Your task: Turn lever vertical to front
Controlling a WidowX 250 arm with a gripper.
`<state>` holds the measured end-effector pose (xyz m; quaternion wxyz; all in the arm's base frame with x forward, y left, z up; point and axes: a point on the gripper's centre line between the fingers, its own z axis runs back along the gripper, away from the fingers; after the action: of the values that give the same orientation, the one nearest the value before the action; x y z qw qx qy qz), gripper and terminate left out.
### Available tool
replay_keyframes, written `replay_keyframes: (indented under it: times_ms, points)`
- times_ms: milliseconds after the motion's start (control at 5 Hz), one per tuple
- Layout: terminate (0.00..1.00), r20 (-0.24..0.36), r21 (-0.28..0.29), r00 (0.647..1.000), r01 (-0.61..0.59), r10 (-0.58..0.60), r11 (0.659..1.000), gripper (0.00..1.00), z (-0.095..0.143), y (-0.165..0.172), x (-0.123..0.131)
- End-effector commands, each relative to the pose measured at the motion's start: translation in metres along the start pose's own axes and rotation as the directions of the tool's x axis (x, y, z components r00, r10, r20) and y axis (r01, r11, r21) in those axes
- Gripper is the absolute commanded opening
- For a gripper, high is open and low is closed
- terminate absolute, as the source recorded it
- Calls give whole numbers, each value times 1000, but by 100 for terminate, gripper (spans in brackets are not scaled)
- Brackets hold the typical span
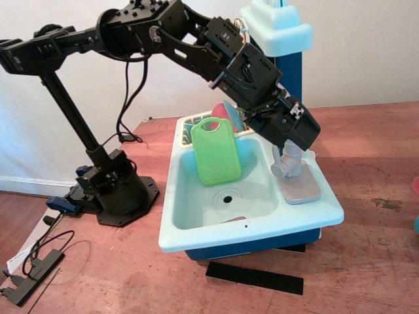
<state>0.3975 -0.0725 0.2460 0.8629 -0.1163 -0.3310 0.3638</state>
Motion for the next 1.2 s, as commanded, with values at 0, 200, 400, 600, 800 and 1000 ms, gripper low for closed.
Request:
replay_keyframes:
  times_ms: [0, 200, 400, 600, 800, 1000]
  points:
    - [0, 0, 0, 1000, 0, 0, 1000, 100, 0, 0, 0]
    - [0, -2, 7, 1000, 19, -19, 1000, 100, -4, -1, 6]
    - [0, -1, 10, 1000, 19, -19, 1000, 100, -8, 4, 5]
    - [0, 19, 10, 1000, 7, -7, 1000, 100, -11, 12, 3]
    - [0, 35, 17, 999, -13, 12, 1000, 100, -13, 19, 0]
    - [0, 48, 28, 999, -24, 23, 999, 100, -17, 25, 0]
